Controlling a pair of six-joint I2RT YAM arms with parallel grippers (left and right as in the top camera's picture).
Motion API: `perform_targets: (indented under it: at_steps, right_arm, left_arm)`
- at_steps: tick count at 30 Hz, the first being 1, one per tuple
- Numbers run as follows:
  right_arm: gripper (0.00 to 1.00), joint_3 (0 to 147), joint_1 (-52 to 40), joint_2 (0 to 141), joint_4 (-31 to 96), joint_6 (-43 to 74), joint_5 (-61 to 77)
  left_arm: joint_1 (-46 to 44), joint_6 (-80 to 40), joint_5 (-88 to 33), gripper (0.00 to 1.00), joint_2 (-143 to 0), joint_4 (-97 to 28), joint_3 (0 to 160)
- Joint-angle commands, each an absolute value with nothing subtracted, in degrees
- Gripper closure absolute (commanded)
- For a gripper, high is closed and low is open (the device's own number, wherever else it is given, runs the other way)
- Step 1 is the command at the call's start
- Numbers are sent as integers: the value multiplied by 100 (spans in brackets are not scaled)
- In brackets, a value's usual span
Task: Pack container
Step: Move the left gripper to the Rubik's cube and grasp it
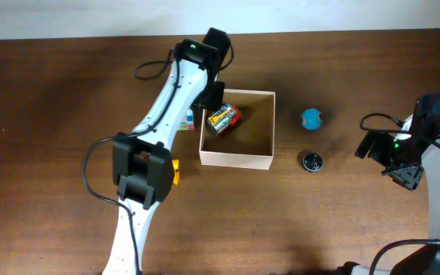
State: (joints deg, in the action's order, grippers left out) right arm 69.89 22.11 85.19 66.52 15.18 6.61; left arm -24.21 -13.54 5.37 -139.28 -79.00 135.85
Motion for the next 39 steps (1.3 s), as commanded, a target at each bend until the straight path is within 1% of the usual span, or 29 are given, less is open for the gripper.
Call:
perform_targets:
  at_steps: [1,4,7,15,23,29,36,38,39]
  right_arm:
    - [1,7078,2252,8497,6670,1507,690]
    - [1,7078,2252,8497,6670,1509,690]
    - [1,7078,2252,8497,6670,1507,690]
    - [1,7078,2252,8497,6667,1509,692]
    - [1,7078,2252,8497,6674,1509,694]
    - [1,7078,2252,8497,6713,1509,711]
    - [1,7078,2252,8497,6716,1509,714]
    - [1,7078,2252,8497,6733,1509,714]
    - [1,7078,2252,8497,6737,1509,714]
  left_arm:
    - [-2174,-1404,755,36,-13266,-7972,13828]
    - [-2027,-1406,753,27,-13047,-7979,13828]
    - [-1817,-1406,738,24,-13015,-7977,13826]
    - [-1559,-1253,255,24,-13061,-7612,13327]
    - [-1575,-1203,-19,24,-13061,-6794,12009]
    - [-1575,-1208,-27,24,-13061,-6372,11375]
    - [-1575,-1203,-30,25,-13061,-5948,10993]
    - [-1575,-1205,-34,27,-13061,-5907,10912]
    - [-1575,-1205,-27,30,-13061,-5867,10877]
